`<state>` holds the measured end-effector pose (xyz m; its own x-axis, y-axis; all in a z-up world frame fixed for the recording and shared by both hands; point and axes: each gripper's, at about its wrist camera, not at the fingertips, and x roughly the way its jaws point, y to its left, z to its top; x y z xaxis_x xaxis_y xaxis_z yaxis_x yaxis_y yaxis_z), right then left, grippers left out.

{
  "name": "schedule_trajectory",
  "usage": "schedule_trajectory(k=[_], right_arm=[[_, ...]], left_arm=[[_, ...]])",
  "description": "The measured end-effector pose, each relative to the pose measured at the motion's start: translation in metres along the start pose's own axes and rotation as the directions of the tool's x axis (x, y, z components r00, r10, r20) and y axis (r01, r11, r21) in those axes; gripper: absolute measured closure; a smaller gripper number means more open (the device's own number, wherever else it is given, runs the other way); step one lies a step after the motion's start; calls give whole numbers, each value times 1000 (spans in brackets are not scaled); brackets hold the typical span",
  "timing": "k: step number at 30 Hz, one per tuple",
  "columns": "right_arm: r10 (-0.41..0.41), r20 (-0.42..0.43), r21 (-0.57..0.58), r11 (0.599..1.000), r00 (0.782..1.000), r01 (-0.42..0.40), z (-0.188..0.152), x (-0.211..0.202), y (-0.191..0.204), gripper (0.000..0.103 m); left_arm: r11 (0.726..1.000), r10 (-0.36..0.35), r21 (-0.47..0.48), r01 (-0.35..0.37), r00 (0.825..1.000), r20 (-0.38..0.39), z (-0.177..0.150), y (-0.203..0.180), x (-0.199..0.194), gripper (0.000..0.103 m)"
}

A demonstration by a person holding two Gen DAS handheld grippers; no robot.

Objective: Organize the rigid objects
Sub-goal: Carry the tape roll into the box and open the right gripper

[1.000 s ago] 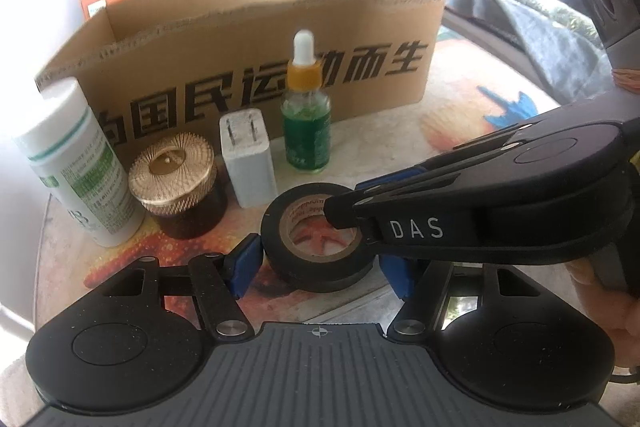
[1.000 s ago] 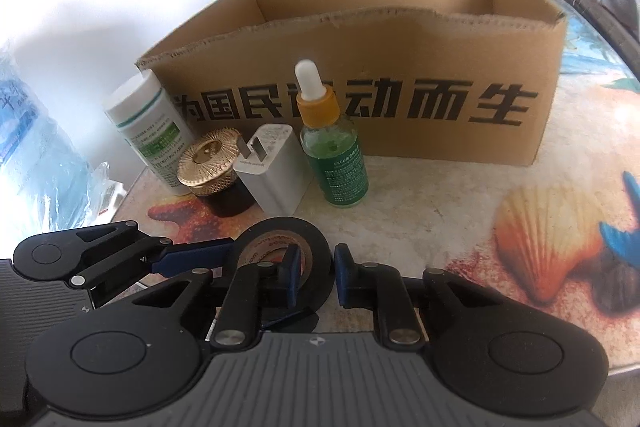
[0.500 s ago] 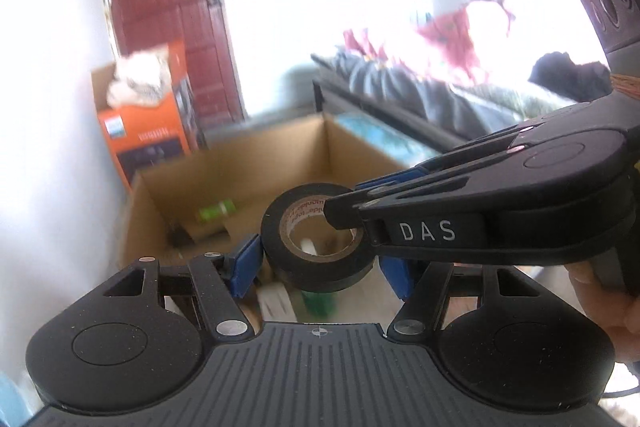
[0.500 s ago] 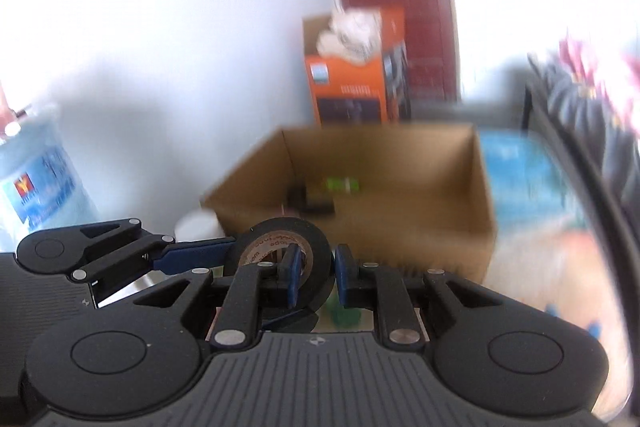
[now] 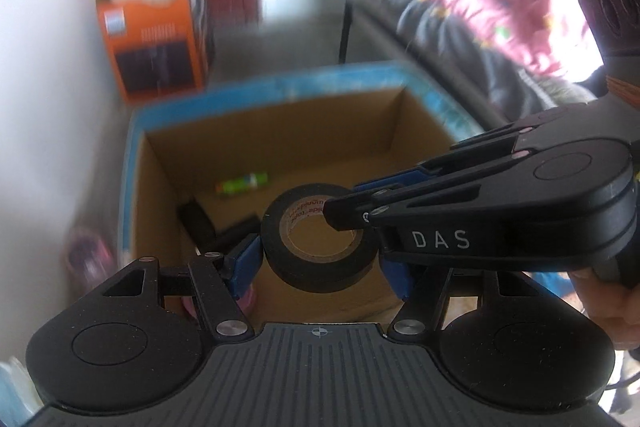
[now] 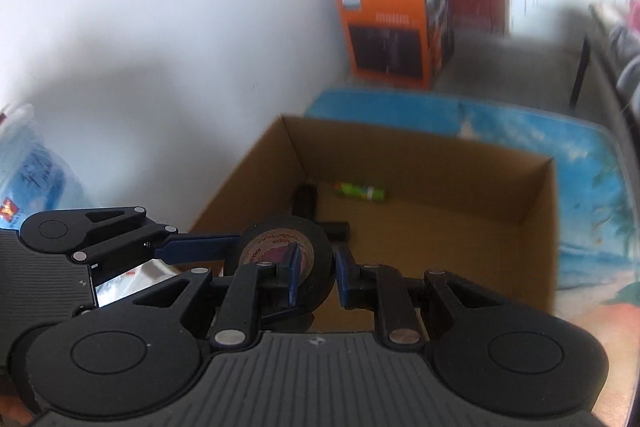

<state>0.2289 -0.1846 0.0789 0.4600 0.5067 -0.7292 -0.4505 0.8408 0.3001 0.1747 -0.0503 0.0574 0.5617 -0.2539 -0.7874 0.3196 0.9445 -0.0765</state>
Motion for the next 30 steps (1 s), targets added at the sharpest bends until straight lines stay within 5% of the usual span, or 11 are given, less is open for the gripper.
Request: schedule_trajectory(k=[5, 13, 22, 30], right_arm=[[7, -165, 59, 998, 986, 3, 14, 62, -26, 83], [52, -301, 144, 990, 952, -9, 21, 122, -53, 83], [70, -279, 155, 988, 958, -27, 37, 155, -53, 83], [116, -212, 218, 973, 970, -68, 35, 137, -56, 79]], left_arm=[[988, -87, -146, 59, 977, -193, 11, 30, 59, 39], [970, -113, -240, 32, 936, -335, 22, 51, 115, 39], [983, 28, -164, -84, 948, -318, 34, 59, 132, 39], [979, 27, -188, -73, 971, -237, 31, 58, 101, 31]])
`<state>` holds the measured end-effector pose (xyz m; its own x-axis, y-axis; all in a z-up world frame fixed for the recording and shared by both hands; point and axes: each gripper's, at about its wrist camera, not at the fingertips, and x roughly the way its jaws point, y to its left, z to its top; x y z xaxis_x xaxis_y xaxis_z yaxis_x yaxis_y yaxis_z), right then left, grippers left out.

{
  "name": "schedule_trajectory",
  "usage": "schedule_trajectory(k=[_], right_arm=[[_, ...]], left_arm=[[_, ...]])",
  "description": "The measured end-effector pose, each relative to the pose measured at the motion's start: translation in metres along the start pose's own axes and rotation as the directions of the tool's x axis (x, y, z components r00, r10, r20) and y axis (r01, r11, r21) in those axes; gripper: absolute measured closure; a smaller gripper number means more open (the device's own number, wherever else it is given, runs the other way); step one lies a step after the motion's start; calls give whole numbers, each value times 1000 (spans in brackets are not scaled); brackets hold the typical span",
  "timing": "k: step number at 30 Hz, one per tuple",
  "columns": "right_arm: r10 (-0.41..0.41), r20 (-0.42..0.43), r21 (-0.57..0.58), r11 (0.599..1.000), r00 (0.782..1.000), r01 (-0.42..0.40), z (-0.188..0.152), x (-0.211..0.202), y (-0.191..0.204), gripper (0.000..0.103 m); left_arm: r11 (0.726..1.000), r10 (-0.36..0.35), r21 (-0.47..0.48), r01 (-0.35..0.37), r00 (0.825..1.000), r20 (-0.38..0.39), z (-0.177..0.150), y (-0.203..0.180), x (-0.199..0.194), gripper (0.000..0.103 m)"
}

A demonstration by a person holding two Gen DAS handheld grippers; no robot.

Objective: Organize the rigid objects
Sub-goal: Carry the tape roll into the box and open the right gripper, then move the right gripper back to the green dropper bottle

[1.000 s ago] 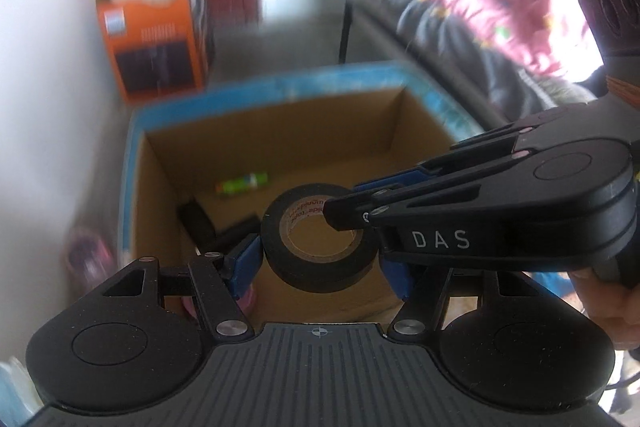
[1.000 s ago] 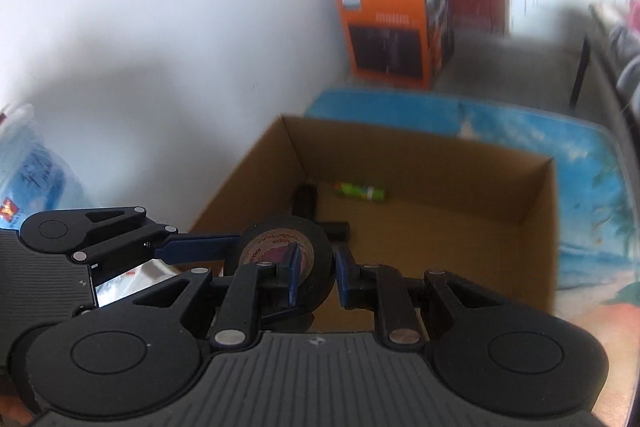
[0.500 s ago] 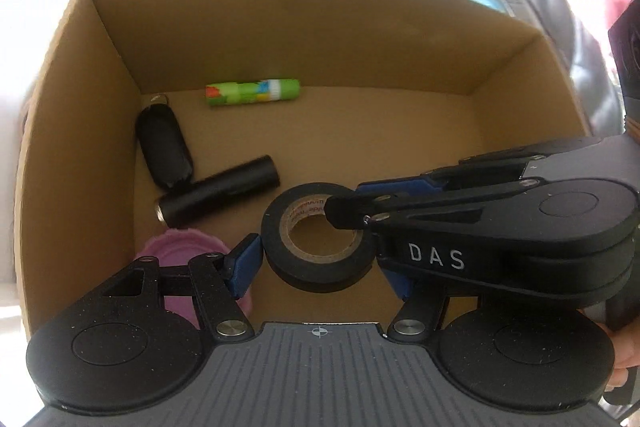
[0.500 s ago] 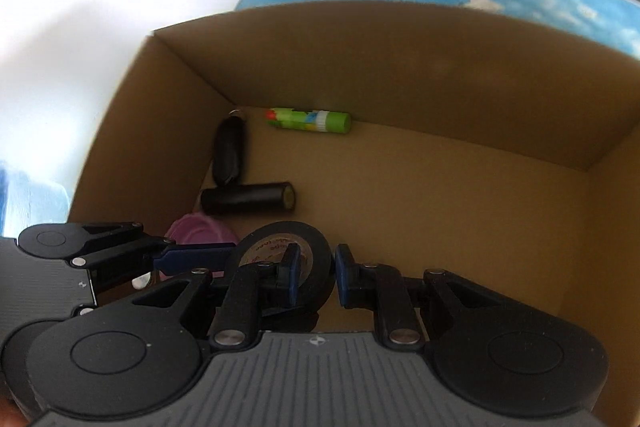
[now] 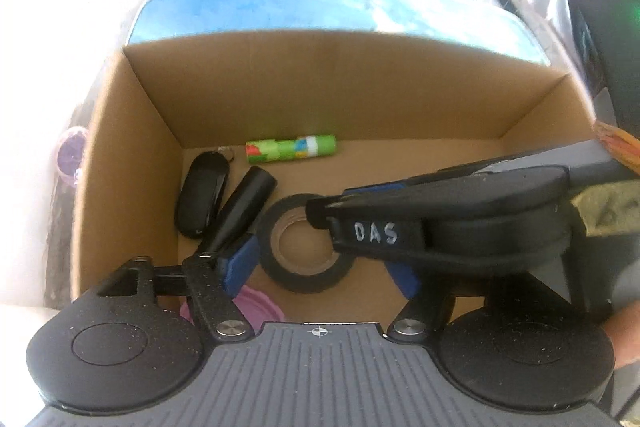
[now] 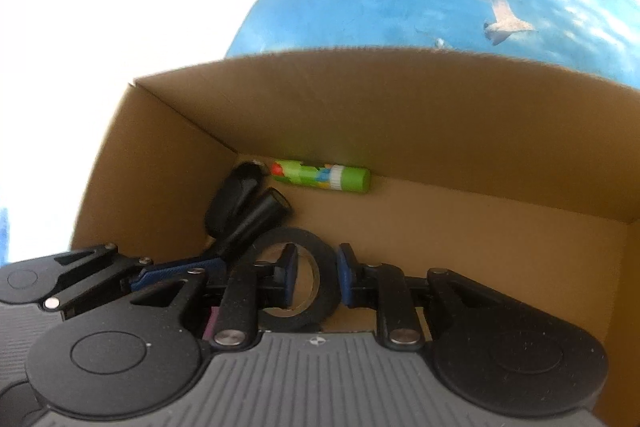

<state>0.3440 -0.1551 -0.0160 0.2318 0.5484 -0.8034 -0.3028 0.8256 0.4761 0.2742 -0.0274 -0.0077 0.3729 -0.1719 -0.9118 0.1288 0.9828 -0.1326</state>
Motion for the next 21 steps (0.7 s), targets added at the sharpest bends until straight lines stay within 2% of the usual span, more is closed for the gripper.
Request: schedule_trajectory(k=[4, 8, 10, 13, 17, 19, 21], right_arm=[[54, 86, 29, 998, 995, -57, -12, -42, 0, 79], [124, 201, 15, 991, 972, -129, -36, -104, 2, 79], [136, 261, -16, 990, 956, -137, -57, -133, 6, 79], [152, 360, -64, 988, 921, -138, -99, -171, 11, 79], [157, 464, -98, 987, 872, -126, -166, -197, 12, 77], [143, 482, -101, 989, 864, -107, -195, -194, 15, 76], [109, 487, -104, 992, 867, -66, -215, -182, 18, 75]], left_arm=[[1000, -31, 3, 31, 997, 73, -9, -4, -33, 30], [997, -69, 33, 64, 981, 182, -28, -15, -75, 26], [995, -87, 60, 75, 965, 248, -45, -20, -100, 21], [991, -116, 95, 89, 936, 333, -79, -27, -128, 18], [987, -148, 120, 106, 892, 428, -137, -31, -141, 11], [985, -158, 134, 108, 877, 454, -165, -36, -136, 10], [979, -170, 176, 98, 873, 457, -190, -46, -125, 6]])
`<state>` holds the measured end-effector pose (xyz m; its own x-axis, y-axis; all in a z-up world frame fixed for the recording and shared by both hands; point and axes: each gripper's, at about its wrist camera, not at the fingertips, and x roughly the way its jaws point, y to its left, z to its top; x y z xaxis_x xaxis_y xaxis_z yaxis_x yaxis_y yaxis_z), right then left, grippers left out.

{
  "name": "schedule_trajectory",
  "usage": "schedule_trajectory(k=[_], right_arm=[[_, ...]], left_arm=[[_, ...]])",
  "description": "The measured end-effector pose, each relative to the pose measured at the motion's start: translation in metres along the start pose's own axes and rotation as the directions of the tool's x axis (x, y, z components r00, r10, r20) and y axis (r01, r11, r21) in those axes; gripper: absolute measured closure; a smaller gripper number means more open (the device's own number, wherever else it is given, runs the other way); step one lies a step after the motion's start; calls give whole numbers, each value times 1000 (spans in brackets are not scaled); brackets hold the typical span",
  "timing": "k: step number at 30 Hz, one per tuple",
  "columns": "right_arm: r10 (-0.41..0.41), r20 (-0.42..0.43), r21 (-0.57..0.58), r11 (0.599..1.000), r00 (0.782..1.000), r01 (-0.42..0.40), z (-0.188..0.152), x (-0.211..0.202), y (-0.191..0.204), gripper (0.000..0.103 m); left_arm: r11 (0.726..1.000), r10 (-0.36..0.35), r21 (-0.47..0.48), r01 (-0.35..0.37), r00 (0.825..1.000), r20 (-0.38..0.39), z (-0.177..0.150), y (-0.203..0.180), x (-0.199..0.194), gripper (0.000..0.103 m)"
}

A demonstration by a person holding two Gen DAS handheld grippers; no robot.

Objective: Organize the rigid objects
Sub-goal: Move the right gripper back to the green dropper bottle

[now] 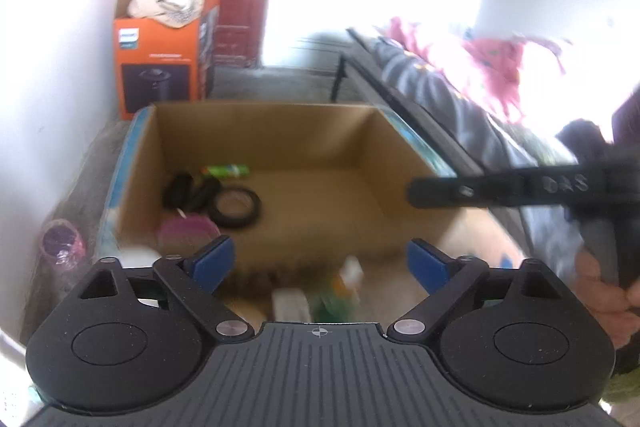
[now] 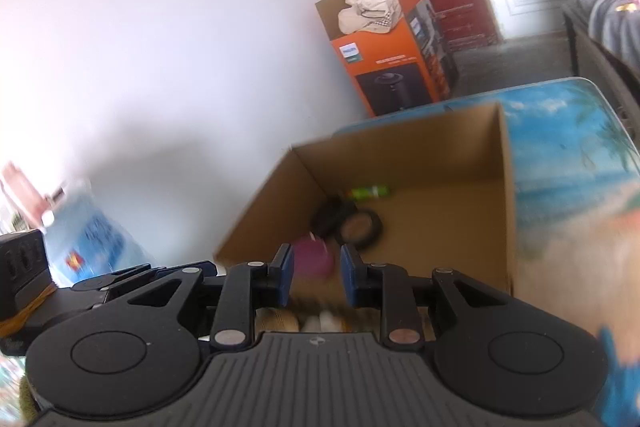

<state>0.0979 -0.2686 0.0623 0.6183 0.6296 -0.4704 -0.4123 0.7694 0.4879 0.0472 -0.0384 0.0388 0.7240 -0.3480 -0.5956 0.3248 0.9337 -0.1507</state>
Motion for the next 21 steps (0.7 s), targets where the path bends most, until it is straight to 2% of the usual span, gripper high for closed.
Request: schedule_trajectory(k=[3, 6, 8, 10, 15, 18, 21], right_arm=[[-41, -7, -56, 998, 999, 40, -20, 9, 9, 75], [-47, -18, -84, 995, 999, 45, -26, 21, 15, 75], [-42, -24, -93, 995, 999, 40, -28, 25, 18, 75], [-57, -20, -114, 992, 998, 54, -29, 29, 21, 75], [-60, -47, -144, 988, 997, 52, -33, 43, 20, 77], [-75, -59, -157, 985, 995, 65, -32, 53, 19, 77], [-88, -68, -174, 982, 994, 75, -32, 59, 18, 79]], left_arm=[[997, -15, 73, 14, 1000, 9, -31, -20, 6, 5], [992, 8, 128, -6, 1000, -12, -51, -38, 19, 7], [987, 38, 157, -35, 999, -15, -59, -48, 28, 12], [981, 73, 181, -70, 997, -8, -62, -54, 36, 27], [969, 124, 212, -128, 992, 28, -63, -58, 50, 43], [958, 175, 225, -180, 984, 45, -63, -60, 61, 52], [959, 185, 210, -190, 982, 44, -61, -57, 69, 55]])
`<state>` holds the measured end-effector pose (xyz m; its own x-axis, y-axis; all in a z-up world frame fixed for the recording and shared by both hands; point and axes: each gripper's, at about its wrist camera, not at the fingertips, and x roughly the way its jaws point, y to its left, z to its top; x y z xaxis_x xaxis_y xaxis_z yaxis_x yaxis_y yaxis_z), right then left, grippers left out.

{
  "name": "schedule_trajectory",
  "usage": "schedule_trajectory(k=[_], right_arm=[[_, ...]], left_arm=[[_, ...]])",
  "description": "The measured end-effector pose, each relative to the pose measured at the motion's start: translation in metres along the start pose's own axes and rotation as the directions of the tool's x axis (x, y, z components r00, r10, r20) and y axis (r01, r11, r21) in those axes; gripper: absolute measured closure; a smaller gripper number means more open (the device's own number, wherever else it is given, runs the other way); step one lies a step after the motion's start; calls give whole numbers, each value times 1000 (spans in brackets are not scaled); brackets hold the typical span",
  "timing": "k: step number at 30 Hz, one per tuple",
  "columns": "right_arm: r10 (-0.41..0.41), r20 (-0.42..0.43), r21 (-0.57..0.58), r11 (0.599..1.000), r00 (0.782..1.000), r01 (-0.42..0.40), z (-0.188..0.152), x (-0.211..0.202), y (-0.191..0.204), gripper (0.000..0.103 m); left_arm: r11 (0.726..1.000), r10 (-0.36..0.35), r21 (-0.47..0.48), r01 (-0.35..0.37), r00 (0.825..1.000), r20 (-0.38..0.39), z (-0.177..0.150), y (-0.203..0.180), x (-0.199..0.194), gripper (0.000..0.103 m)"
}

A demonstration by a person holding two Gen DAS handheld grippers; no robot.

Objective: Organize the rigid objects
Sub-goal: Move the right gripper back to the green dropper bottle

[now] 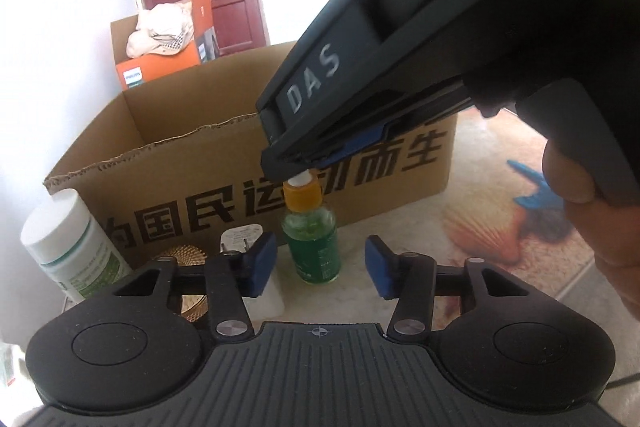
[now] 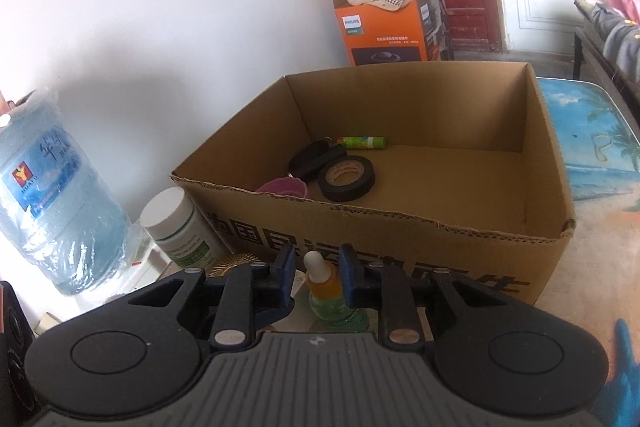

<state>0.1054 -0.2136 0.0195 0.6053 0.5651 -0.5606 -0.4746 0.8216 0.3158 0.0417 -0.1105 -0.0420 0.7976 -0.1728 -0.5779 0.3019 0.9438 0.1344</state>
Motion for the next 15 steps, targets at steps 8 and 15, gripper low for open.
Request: schedule_trajectory(k=[8, 15], right_arm=[[-7, -14, 0, 1000, 1000, 7, 0, 5, -4, 83], [-46, -21, 29, 998, 999, 47, -3, -10, -16, 83]], left_arm=[[998, -38, -40, 38, 999, -3, -5, 3, 6, 57], [991, -127, -45, 128, 992, 19, -5, -5, 2, 57]])
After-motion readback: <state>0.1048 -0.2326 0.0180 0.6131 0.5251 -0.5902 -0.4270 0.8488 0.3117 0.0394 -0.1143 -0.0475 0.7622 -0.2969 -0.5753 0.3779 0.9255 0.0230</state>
